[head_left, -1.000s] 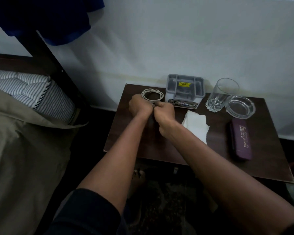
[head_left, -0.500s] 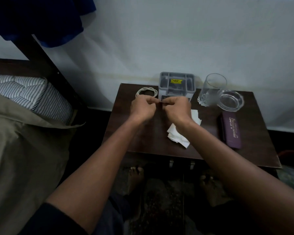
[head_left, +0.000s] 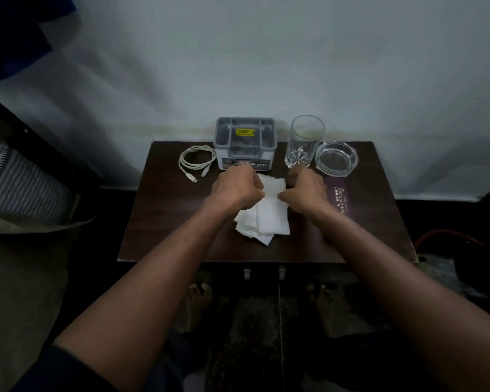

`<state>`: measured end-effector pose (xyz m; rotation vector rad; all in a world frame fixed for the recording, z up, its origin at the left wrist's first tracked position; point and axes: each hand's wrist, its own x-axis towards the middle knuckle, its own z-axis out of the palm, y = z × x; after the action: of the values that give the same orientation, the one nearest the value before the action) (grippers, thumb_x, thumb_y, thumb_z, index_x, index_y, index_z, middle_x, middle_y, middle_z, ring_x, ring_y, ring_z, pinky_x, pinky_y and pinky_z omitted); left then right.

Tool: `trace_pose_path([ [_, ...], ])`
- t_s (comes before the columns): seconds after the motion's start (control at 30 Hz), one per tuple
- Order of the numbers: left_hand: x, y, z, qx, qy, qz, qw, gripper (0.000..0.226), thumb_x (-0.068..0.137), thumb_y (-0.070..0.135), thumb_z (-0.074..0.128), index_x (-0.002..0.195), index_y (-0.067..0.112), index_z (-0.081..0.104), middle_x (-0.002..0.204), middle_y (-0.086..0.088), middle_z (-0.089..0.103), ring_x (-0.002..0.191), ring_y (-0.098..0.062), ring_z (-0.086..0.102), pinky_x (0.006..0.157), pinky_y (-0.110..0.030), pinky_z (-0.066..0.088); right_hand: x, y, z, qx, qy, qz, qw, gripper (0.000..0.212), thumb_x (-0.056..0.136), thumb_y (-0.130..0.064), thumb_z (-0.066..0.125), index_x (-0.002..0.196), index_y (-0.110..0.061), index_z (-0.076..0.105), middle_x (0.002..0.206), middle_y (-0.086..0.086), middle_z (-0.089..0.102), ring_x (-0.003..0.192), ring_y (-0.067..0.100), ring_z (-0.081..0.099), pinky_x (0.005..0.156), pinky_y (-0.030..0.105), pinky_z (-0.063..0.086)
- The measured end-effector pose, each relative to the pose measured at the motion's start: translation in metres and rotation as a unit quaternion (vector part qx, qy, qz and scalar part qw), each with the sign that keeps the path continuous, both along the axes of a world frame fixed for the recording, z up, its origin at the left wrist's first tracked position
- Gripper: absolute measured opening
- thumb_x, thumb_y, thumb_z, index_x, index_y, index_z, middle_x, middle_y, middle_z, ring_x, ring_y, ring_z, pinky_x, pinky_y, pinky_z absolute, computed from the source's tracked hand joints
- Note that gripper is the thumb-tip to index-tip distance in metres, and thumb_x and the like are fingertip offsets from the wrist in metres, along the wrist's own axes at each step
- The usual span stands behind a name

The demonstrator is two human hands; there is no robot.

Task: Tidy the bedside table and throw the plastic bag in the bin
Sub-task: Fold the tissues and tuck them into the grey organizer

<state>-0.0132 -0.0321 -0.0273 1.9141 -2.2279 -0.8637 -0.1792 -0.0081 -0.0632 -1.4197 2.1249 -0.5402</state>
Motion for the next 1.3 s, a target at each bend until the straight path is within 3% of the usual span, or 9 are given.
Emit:
trace_pose_path([
  [0.3,-0.01,-0.016,-0.009,0.018,-0.021,0.023,0.999,0.035,0.083,0.038,0.081,0.114,0.023,0.074,0.118,0.001,0.074,0.115,-0.025,0.068,0.098,-0.042,0.057,-0.002,-0.001,-0.009,-0.017,-0.009,-0.014,1.0,0.023,0.08,-0.026,0.077,0.103,-0.024,0.075,0.109,0.003,0.076,0.106,0.03,0.07,0.083,0.033,0.052],
  [0.47,-0.014,-0.015,-0.016,0.07,-0.042,0.054,0.995,0.048,0.077,0.051,0.085,0.09,0.015,0.058,0.112,-0.006,0.071,0.102,-0.029,0.065,0.073,-0.035,0.047,0.003,-0.001,-0.007,0.037,-0.019,-0.005,0.999,0.035,0.076,-0.02,0.072,0.111,-0.023,0.072,0.116,0.006,0.073,0.108,0.032,0.069,0.084,0.035,0.055],
  [0.63,-0.02,0.001,-0.012,0.082,-0.092,0.056,0.991,0.069,0.077,0.056,0.087,0.126,0.015,0.061,0.134,-0.008,0.065,0.127,-0.032,0.062,0.082,-0.036,0.044,0.005,-0.001,-0.009,0.057,-0.029,-0.016,0.998,0.032,0.08,-0.019,0.077,0.111,-0.022,0.073,0.12,0.006,0.073,0.111,0.03,0.069,0.083,0.032,0.053],
  [0.77,-0.015,-0.002,-0.01,0.093,-0.069,0.053,0.992,0.063,0.074,0.051,0.09,0.121,0.017,0.067,0.127,-0.007,0.07,0.118,-0.03,0.067,0.084,-0.036,0.052,0.003,-0.003,-0.012,0.057,-0.091,-0.032,0.994,0.033,0.077,-0.027,0.086,0.105,-0.013,0.074,0.103,0.006,0.074,0.094,0.025,0.069,0.071,0.031,0.05],
  [0.83,-0.005,-0.011,-0.005,0.104,-0.02,0.041,0.994,0.059,0.072,0.045,0.092,0.119,0.017,0.07,0.121,-0.005,0.073,0.11,-0.028,0.07,0.09,-0.039,0.059,0.003,-0.005,-0.006,0.071,-0.2,-0.072,0.975,0.057,0.073,-0.04,0.091,0.117,-0.01,0.07,0.109,0.005,0.072,0.098,0.021,0.068,0.071,0.032,0.051],
  [0.9,0.007,-0.019,0.005,0.125,0.081,0.028,0.988,0.05,0.075,0.028,0.093,0.118,0.014,0.073,0.115,-0.004,0.076,0.105,-0.025,0.073,0.088,-0.04,0.061,0.002,-0.004,0.007,0.101,-0.328,-0.088,0.935,0.075,0.072,-0.048,0.092,0.132,-0.011,0.064,0.124,0.004,0.072,0.114,0.023,0.067,0.093,0.04,0.055],
  [1.03,0.028,-0.02,0.024,0.146,0.26,0.024,0.954,0.041,0.08,0.009,0.088,0.118,0.012,0.074,0.105,0.003,0.079,0.096,-0.013,0.077,0.072,-0.021,0.06,0.001,0.001,0.035,0.12,-0.476,-0.039,0.87,0.044,0.091,-0.034,0.081,0.126,-0.009,0.072,0.12,0.008,0.079,0.114,0.028,0.074,0.095,0.04,0.059],
  [1.17,0.033,-0.022,0.033,0.088,0.395,0.103,0.909,0.042,0.083,0.009,0.086,0.123,0.012,0.071,0.112,-0.001,0.079,0.094,-0.01,0.077,0.07,-0.02,0.06,0.019,-0.002,0.046,-0.005,-0.469,-0.031,0.882,0.029,0.1,-0.013,0.071,0.128,-0.006,0.072,0.117,0.009,0.08,0.112,0.028,0.076,0.093,0.044,0.063],
  [1.3,0.031,-0.025,0.035,0.021,0.454,0.185,0.872,0.025,0.096,0.022,0.076,0.118,0.01,0.074,0.107,0.001,0.08,0.088,-0.008,0.078,0.069,-0.02,0.06,0.037,-0.012,0.055,-0.082,-0.465,-0.076,0.878,0.024,0.109,-0.016,0.056,0.122,-0.006,0.075,0.115,0.007,0.081,0.109,0.025,0.077,0.092,0.041,0.064],
])
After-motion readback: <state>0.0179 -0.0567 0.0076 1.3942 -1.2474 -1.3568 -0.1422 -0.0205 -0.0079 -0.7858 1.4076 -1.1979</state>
